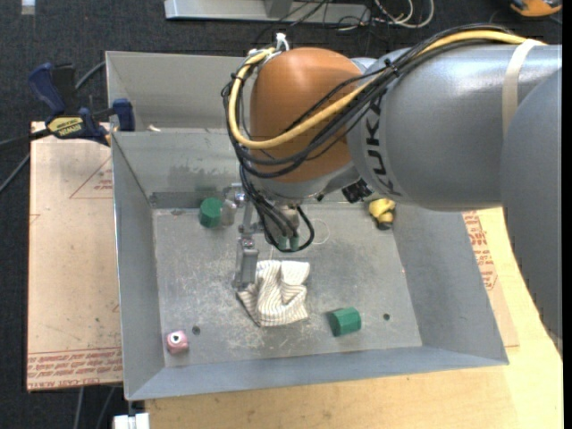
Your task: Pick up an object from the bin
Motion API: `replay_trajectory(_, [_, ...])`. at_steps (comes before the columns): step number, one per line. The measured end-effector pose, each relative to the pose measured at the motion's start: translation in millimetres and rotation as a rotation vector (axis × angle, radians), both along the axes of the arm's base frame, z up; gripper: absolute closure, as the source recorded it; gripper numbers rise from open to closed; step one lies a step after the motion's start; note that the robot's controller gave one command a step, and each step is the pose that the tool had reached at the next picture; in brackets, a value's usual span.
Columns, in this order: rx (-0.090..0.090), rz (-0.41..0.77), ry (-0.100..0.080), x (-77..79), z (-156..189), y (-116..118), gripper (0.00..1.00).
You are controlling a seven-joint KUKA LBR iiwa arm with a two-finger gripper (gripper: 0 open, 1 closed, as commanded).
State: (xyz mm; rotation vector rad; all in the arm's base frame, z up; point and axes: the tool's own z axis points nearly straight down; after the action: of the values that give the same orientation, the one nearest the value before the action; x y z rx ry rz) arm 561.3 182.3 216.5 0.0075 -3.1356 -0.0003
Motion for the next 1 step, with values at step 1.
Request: replay_trajectory(1, [0.001, -0.005, -0.007, 1.5, 4.9, -1.5, 0.00])
